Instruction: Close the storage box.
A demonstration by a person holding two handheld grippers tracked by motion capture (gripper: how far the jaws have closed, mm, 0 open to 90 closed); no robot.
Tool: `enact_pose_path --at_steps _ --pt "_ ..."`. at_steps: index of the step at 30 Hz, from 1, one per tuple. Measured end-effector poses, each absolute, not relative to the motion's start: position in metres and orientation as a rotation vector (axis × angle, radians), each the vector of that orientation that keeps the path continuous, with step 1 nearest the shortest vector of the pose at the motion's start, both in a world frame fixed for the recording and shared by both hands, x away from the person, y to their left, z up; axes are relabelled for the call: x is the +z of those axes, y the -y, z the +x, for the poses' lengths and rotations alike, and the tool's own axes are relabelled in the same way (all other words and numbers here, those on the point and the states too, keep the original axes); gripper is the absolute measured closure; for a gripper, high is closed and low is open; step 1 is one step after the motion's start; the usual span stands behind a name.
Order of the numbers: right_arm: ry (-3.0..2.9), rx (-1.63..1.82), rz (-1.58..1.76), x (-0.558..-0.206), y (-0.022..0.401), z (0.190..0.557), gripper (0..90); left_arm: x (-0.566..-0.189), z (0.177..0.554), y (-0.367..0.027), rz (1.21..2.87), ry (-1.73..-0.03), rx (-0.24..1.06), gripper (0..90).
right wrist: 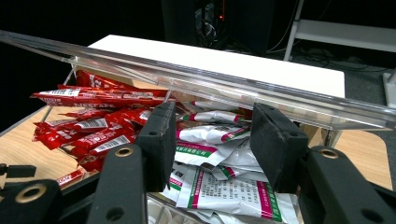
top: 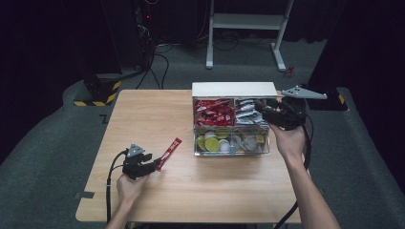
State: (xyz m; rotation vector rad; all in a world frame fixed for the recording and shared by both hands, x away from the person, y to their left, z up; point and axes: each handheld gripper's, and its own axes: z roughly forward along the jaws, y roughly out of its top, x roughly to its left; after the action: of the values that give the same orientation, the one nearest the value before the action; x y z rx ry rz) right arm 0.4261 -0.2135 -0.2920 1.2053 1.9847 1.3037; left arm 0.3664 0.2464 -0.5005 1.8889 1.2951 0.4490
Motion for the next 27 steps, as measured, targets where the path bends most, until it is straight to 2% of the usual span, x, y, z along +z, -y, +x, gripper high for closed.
enact_pose_path --at_steps 8,14,27 --pt "-1.979 1.318 1.195 -0.291 0.218 0.419 50.6 -0.507 0.356 -0.270 1.799 -1.391 0.486 46.5" --pt "-1.981 1.318 1.198 -0.292 0.221 0.415 50.4 -0.514 0.350 -0.283 1.826 -1.452 0.574 44.4" --pt "-1.975 1.316 1.201 -0.299 0.224 0.410 50.3 -0.527 0.344 -0.292 1.807 -1.517 0.622 42.1"
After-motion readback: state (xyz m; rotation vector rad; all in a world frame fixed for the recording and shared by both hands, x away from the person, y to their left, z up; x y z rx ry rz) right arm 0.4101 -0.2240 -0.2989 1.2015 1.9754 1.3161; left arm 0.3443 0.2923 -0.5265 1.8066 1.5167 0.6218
